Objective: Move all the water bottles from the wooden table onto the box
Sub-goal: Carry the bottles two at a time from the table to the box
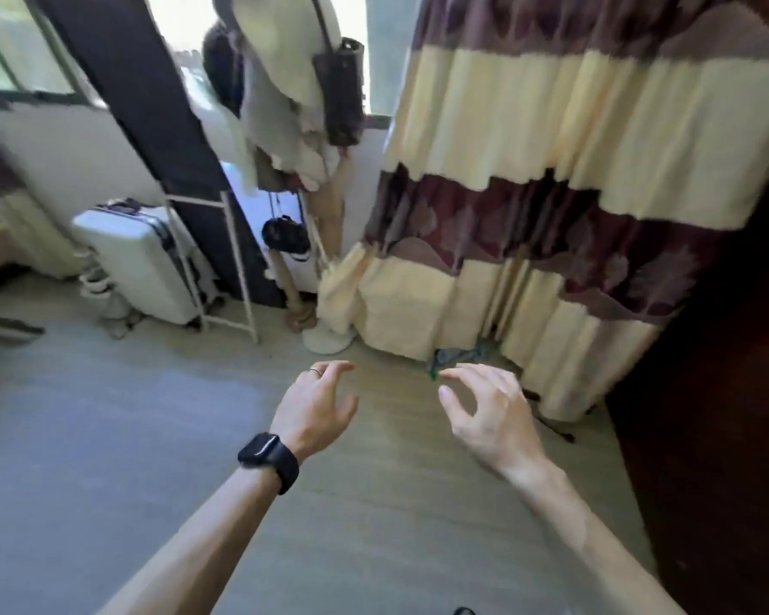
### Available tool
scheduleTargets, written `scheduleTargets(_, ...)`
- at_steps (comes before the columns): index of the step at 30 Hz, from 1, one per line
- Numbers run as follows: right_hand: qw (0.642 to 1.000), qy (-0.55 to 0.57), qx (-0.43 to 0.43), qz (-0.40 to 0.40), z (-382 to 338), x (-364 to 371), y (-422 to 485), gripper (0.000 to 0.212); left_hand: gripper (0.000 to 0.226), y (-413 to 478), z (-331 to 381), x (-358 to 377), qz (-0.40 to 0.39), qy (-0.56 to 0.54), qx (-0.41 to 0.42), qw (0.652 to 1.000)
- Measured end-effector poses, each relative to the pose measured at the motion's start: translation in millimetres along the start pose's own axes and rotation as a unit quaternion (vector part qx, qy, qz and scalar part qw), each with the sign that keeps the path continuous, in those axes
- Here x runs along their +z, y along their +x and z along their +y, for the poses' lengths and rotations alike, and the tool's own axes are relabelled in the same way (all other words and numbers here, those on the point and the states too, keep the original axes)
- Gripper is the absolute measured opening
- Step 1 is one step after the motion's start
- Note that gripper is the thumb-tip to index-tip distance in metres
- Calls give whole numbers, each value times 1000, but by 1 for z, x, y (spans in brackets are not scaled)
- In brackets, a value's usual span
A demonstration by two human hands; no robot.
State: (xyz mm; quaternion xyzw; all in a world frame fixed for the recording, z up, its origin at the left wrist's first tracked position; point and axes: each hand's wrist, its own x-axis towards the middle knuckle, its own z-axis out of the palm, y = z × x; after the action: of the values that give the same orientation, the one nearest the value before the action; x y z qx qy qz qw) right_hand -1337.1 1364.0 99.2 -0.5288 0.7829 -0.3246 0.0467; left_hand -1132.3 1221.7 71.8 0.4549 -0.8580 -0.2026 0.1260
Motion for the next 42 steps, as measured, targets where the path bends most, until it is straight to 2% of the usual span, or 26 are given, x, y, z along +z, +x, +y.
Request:
scheduleTargets(3,994,16,-100,-47,-85,33,47,25,48,-19,-66,-71,86,-23,-79,993)
scheduleTargets(7,969,44,-225,-90,-193,72,96,26,45,-51,-136,-150,188,-32,-177,966)
scheduleTargets(10,946,64,-300,-106,-266,100,126,29,43,-74,-177,-197,237,-7,-230,944)
scheduleTargets(15,915,99,-368,-132,-357,153,180,37,40,-79,-241,-262,282,25,-290,914)
scheduleTargets(19,895,122,-402,-148,-412,197,234,38,39,-44,-291,-310,322,36,-317,891)
scheduleTargets(23,884,119,-419,-171,-450,234,299,43,46,4,-331,-349,330,26,-356,874)
scheduleTargets(34,852,129,-460,-214,-570,362,428,42,36,63,-462,-414,363,52,-435,823)
scheduleTargets(42,842,120,-467,-240,-668,491,513,43,37,132,-615,-459,365,20,-436,822)
